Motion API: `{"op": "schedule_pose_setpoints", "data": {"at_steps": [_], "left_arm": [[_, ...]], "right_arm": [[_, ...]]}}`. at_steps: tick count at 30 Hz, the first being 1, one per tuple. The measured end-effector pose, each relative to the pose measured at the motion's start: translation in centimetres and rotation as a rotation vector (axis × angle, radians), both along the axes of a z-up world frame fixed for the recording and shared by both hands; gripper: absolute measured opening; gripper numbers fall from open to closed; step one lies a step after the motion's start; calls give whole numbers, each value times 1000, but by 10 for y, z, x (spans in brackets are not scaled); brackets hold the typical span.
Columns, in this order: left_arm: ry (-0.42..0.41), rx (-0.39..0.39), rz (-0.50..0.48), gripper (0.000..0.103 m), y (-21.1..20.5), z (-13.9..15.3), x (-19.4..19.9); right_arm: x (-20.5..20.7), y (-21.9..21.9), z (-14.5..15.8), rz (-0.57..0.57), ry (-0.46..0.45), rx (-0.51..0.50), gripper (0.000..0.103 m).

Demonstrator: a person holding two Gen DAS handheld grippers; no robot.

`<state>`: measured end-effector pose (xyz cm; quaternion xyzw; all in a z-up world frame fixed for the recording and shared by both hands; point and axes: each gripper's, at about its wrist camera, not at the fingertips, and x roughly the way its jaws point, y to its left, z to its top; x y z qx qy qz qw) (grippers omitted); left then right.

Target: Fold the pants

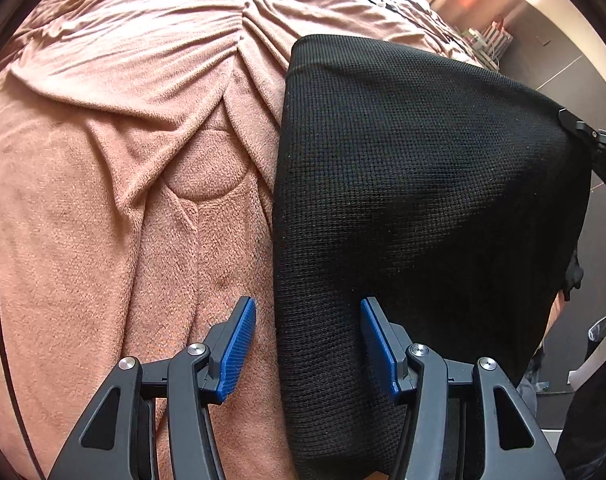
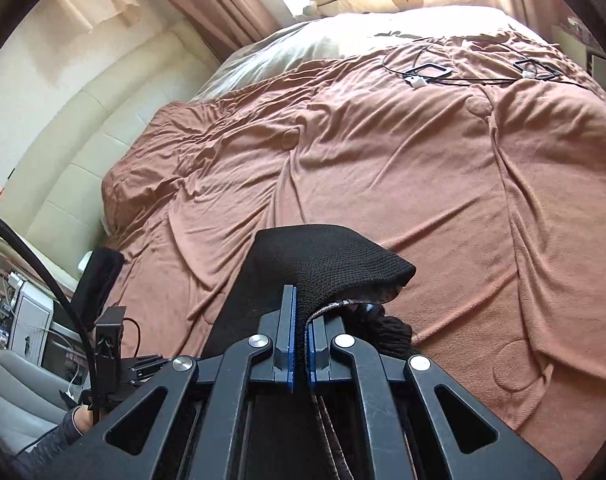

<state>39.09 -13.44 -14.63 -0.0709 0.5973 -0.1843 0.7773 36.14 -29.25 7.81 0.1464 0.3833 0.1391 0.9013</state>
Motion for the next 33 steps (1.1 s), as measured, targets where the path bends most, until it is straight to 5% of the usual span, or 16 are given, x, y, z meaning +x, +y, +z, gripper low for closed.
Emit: {"op": "schedule_pose_setpoints", "data": {"at_steps": [4,6,8,21,33], "left_arm": [[3,24,-9,57,-5,0,-1],[5,27,-10,57,-7,0,-1],[6,30,-13,57,-8,1,-3],[2,11,-4,57,-1,3,-17],[-26,-3,12,57,5,13,-35]], "right_arm": [[7,-4,-18,-52,100,-64,13],[4,-9,-26,-70,114,-26,44],[-3,-17,-30,-92,101,18,60],[-76,-62,-97,-106,151,196,60],[-91,-44,-140,96,247,222,66]]}}
